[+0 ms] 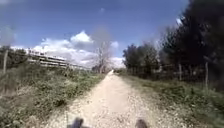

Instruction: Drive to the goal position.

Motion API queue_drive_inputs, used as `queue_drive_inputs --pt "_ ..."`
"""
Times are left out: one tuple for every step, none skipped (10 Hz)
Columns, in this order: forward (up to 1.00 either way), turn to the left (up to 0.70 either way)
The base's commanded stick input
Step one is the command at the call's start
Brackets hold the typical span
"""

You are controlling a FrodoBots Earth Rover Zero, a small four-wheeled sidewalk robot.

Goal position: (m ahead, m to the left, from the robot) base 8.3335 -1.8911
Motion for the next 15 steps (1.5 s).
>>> queue_drive_inputs --pt "0.70 -0.19" --pt "0.70 0.00" --pt "0.70 0.00" --pt "0.70 0.00" --pt "0.70 0.00" --pt "0.70 0.00" --pt "0.70 0.00" --pt "0.70 0.00" --pt "0.70 0.00" --pt "0.70 0.00" --pt "0.70 0.00" --pt "0.70 0.00" --pt "0.70 0.00" --pt "0.70 -0.20" --pt "0.70 -0.14"
